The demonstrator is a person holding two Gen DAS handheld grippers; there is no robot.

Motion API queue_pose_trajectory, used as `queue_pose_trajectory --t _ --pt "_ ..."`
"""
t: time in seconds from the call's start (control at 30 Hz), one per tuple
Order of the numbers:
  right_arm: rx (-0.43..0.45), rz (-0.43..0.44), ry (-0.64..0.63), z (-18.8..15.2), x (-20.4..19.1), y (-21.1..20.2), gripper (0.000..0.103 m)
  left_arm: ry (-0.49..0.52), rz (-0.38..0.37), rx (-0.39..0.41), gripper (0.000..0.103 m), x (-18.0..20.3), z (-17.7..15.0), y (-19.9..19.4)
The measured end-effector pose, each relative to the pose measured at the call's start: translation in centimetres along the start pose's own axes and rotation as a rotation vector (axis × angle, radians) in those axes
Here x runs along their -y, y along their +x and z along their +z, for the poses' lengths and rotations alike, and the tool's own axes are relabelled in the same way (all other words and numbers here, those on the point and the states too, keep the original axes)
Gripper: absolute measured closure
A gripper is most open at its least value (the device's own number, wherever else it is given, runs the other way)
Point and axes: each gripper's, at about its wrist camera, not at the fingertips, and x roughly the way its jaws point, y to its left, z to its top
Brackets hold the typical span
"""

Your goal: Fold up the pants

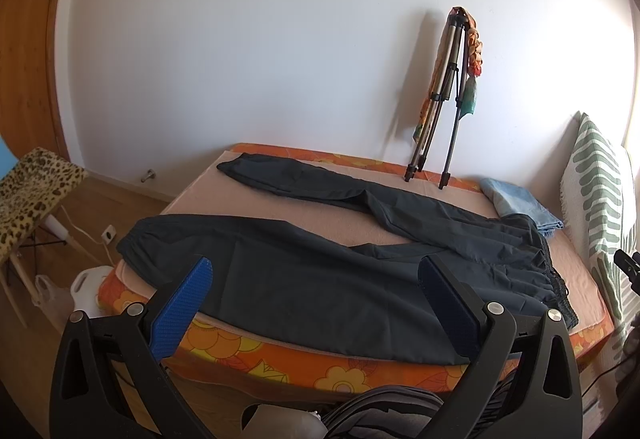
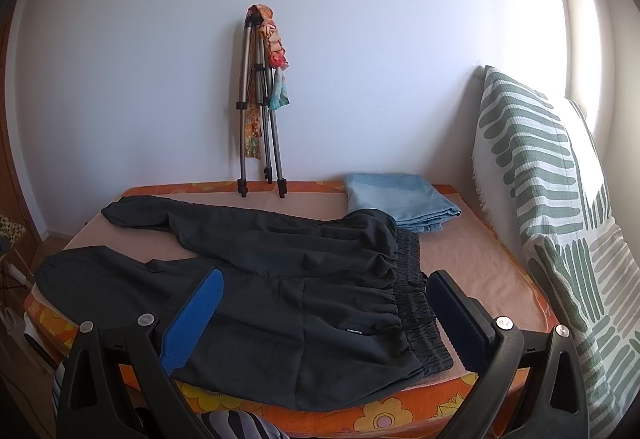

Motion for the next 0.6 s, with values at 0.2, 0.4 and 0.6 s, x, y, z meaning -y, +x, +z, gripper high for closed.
queue_pose_trajectory --t 0.2,0.4,0.6 --pt "-0.002 0.001 0.001 0.02 -0.02 0.07 0.0 -0.004 0.002 -0.003 0.001 -0.13 0.01 0.22" --pt "-0.002 0.001 0.001 0.09 0.05 0.06 0.0 -0.003 0.003 -0.005 0.001 -0.16 -0.02 0.29" --pt "-0.003 0.003 -0.004 -0.03 -0.32 0.29 0.0 -0.013 0.0 -0.019 0.001 -0.52 0.12 0.85"
